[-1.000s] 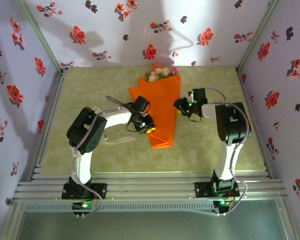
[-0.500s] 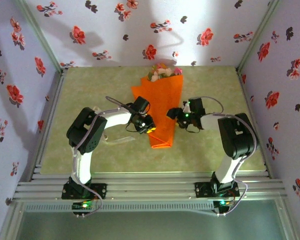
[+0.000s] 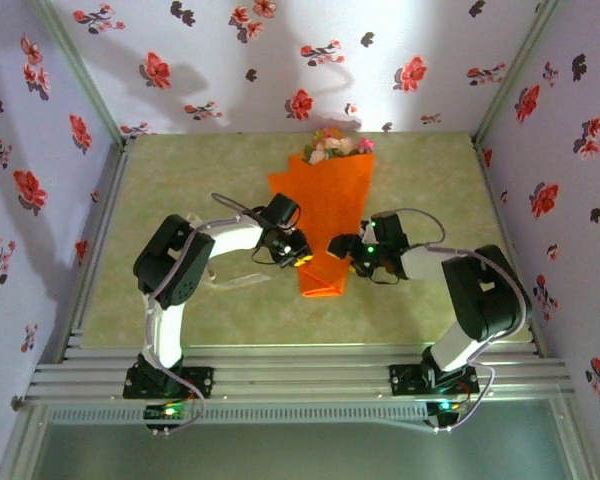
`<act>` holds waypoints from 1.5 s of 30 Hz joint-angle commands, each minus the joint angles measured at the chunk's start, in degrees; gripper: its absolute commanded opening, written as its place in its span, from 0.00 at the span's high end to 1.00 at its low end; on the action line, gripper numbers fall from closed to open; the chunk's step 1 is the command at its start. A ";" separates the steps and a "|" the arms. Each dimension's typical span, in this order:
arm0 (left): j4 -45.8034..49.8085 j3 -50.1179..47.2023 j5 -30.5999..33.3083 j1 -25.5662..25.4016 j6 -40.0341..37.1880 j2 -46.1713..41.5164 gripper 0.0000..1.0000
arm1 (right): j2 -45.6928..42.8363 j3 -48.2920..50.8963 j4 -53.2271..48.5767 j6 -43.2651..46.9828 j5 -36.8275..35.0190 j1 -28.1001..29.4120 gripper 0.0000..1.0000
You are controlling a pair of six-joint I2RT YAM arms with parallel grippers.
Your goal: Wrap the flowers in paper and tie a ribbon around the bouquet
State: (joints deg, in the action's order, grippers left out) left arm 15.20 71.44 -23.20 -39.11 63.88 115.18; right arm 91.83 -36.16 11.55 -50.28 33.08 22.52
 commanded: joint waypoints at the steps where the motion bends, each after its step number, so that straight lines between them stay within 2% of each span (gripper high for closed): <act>1: 2.48 -2.18 2.89 -0.16 -1.43 3.43 0.85 | -2.17 4.17 -2.42 -2.29 -1.02 2.60 0.39; 2: 2.42 -2.18 2.81 -0.15 -1.45 3.39 0.86 | -2.82 5.09 -1.80 -3.03 -1.31 3.07 0.46; 3: 2.42 -2.27 2.75 -0.14 -1.35 3.39 0.85 | -3.48 5.98 -1.24 -3.64 -1.73 3.53 0.60; 4: 2.30 -2.35 2.73 -0.15 -1.37 3.38 0.85 | -4.07 6.63 -1.39 -4.00 -2.41 3.74 0.79; 5: 2.32 -2.36 2.77 -0.18 -1.38 3.31 0.86 | -4.64 7.01 -1.64 -4.20 -3.10 3.76 0.92; 6: 2.25 -2.43 2.68 -0.20 -1.34 3.30 0.85 | -5.24 7.52 -1.91 -4.30 -3.71 3.76 1.00; 7: 2.05 -2.53 2.68 -0.18 -1.30 3.24 0.86 | -5.87 7.84 -2.21 -4.39 -4.16 3.76 0.97; 8: 1.92 -2.61 2.69 -0.23 -1.18 3.21 0.85 | -6.59 8.11 -2.56 -4.43 -4.51 3.84 0.83; 9: 1.78 -2.62 2.64 -0.18 -1.21 3.21 0.86 | -7.55 8.53 -3.00 -4.55 -4.79 3.93 0.59; 10: 1.80 -2.62 2.58 -0.20 -1.21 3.30 0.86 | -8.56 8.89 -3.59 -4.71 -5.17 4.08 0.47; 12: 1.75 -2.69 2.62 -0.14 -1.29 3.30 0.86 | -10.68 9.80 -4.42 -5.20 -5.54 4.60 0.39; 17: 1.64 -2.71 2.59 -0.20 -1.19 3.30 0.86 | -13.76 12.02 -4.24 -7.48 -6.05 6.47 0.41; 20: 1.67 -2.71 2.58 -0.22 -1.19 3.30 0.86 | -13.45 13.08 -2.18 -8.84 -6.53 7.16 0.45; 23: 1.51 -2.79 2.62 -0.31 -1.12 3.24 0.86 | -11.86 13.11 -0.93 -9.63 -7.05 7.44 0.54; 26: 1.43 -2.71 2.63 -0.40 -1.04 3.21 0.86 | -10.36 12.87 0.54 -10.38 -7.62 7.70 0.67; 29: 1.38 -2.53 2.56 -0.45 -1.01 3.05 0.86 | -9.83 11.90 -0.89 -10.37 -8.78 7.70 1.00; 33: 1.99 -2.01 3.36 -0.54 -1.48 1.03 0.85 | -11.45 9.94 -6.10 -9.29 -10.97 7.65 1.00; 34: 3.16 -1.29 3.85 -0.53 -1.91 -0.12 0.83 | -11.83 9.25 -7.65 -8.91 -10.97 7.71 0.88; 36: 5.66 0.38 4.52 -0.51 -2.51 -2.78 0.73 | -12.91 7.69 -11.27 -8.45 -11.31 7.71 0.56; 38: 8.26 2.22 5.21 -0.41 -2.79 -5.41 0.59 | -15.01 6.17 -16.62 -7.64 -12.71 7.69 0.45; 42: 13.59 4.66 5.73 0.24 -2.03 -10.40 0.46 | -20.06 1.32 -30.88 -2.58 -18.14 7.71 0.43; 45: 16.36 3.91 8.10 1.38 -1.44 -15.11 0.42 | -21.15 -1.95 -37.85 1.71 -20.56 7.71 0.44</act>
State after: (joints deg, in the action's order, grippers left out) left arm 25.43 74.11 -18.39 -38.96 62.39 105.23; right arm 71.77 -35.35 -14.55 -54.08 17.52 30.11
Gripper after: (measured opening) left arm 0.572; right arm 0.564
